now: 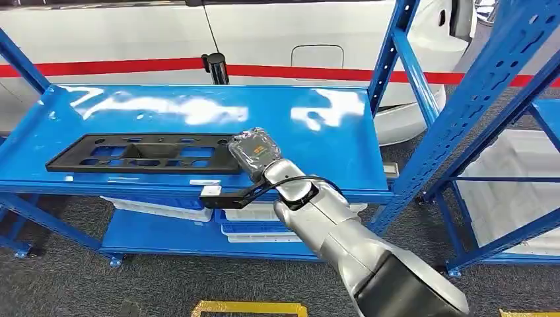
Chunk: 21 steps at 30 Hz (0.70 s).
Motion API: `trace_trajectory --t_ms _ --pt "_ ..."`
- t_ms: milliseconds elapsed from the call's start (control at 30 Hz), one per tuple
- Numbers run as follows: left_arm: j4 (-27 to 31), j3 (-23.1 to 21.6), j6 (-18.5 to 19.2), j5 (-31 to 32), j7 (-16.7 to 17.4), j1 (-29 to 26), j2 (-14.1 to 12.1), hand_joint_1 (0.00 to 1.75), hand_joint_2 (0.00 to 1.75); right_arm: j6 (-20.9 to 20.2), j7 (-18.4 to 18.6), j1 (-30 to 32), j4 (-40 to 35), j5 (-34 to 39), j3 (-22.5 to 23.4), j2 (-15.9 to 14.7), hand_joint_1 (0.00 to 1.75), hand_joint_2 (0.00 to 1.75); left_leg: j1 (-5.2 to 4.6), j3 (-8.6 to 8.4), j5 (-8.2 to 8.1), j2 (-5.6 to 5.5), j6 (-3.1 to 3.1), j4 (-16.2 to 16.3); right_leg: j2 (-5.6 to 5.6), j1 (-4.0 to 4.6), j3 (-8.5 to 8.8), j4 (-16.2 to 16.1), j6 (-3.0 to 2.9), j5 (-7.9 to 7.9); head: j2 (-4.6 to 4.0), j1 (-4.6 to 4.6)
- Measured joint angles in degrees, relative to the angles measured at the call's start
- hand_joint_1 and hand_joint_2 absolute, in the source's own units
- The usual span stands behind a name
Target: Take the parts from the cabinet and place them on the table.
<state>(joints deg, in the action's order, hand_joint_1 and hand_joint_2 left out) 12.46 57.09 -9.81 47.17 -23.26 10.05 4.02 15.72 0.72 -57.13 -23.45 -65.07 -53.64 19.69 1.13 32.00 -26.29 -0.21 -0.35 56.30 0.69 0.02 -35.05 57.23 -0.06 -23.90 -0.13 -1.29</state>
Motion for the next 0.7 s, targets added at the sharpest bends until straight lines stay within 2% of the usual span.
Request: trace_trajectory --t_ms 33,67,100,133,300,333,367,400,433,467,700 --pt "0.00 0.15 -0.11 -0.07 -0.13 0.00 0.00 0.00 0.00 0.00 -0.09 0.00 0.00 -0.07 0.04 0.00 1.66 1.75 0.00 0.00 0.00 0.00 0.00 0.00 0.00 -0.01 0.00 0.00 0.00 0.00 0.00 0.00" --pt "0.00 0.20 -0.30 -0.07 -0.24 0.01 0.00 0.00 0.00 0.00 -0.13 0.01 0.00 -0.06 0.04 0.00 1.66 1.75 -0.01 0.00 0.00 0.00 0.00 0.01 0.01 -0.01 0.00 0.00 0.00 0.00 0.00 0.00" --pt "0.00 0.22 -0.55 -0.07 -0.48 0.02 0.00 0.00 0.00 -0.04 -0.15 0.03 0.00 -0.07 0.04 0.00 1.54 1.75 -0.01 0.00 0.00 0.00 0.00 0.01 0.01 -0.02 0.00 0.00 0.00 0.00 0.00 -0.02" --pt "0.00 0.26 -0.57 -0.07 -0.59 0.02 -0.02 0.00 0.00 -0.09 -0.33 0.04 -0.02 -0.09 0.04 0.00 1.62 1.75 -0.01 0.00 0.00 0.00 0.00 0.01 0.00 -0.02 0.00 0.00 0.00 0.00 0.00 0.00" --pt "0.00 0.59 -0.57 -0.11 -0.61 0.03 -0.11 0.00 0.00 -0.53 -0.79 0.25 -0.77 0.09 0.04 0.02 1.66 1.75 -0.01 0.00 -0.02 0.00 0.01 0.01 0.00 -0.02 0.00 -0.01 0.00 0.00 0.00 0.00" --pt "0.00 0.61 -0.57 -0.13 -0.61 0.02 -0.15 0.00 0.00 -0.66 -0.81 0.28 -0.92 0.20 0.04 0.02 1.62 1.75 -0.01 0.00 -0.02 0.00 0.01 0.01 0.00 -0.02 0.00 -0.01 0.00 0.00 0.00 -0.02" --pt "0.00 0.63 -0.57 -0.13 -0.61 0.02 -0.18 0.00 0.00 -0.90 -0.81 0.30 -1.03 0.26 0.04 0.02 1.34 1.75 -0.01 0.00 -0.02 0.00 0.01 0.01 0.00 -0.02 0.00 -0.01 0.00 0.00 0.00 0.00" --pt "0.00 0.63 -0.57 -0.13 -0.61 0.02 -0.17 0.00 0.00 -0.96 -0.81 0.31 -1.12 0.28 0.04 0.02 1.43 1.75 -0.01 0.00 -0.01 0.00 0.01 0.01 0.00 -0.02 0.00 -0.01 0.00 0.00 0.00 -0.02" --pt "0.00 0.63 -0.57 -0.15 -0.59 0.02 -0.20 0.00 0.00 -0.98 -0.85 0.32 -1.16 0.31 0.04 0.02 1.34 1.75 -0.01 0.00 -0.01 0.00 0.01 0.01 0.00 -0.02 0.00 -0.01 0.00 0.00 0.00 -0.02" --pt "0.00 0.63 -0.59 -0.20 -0.55 0.02 -0.20 0.00 0.00 -1.01 -0.90 0.32 -1.22 0.35 0.04 0.02 0.00 1.75 0.00 0.00 -0.01 0.00 0.01 0.00 0.00 -0.02 0.00 -0.01 0.00 0.00 0.00 0.00" --pt "0.00 0.68 -0.98 -0.20 -0.35 -0.03 -0.20 0.00 0.00 -0.92 -0.33 0.32 -1.68 0.70 -0.02 0.02 0.00 1.75 0.00 0.00 -0.01 0.00 0.01 0.01 0.00 -0.01 0.00 0.00 0.00 0.00 0.00 0.00"
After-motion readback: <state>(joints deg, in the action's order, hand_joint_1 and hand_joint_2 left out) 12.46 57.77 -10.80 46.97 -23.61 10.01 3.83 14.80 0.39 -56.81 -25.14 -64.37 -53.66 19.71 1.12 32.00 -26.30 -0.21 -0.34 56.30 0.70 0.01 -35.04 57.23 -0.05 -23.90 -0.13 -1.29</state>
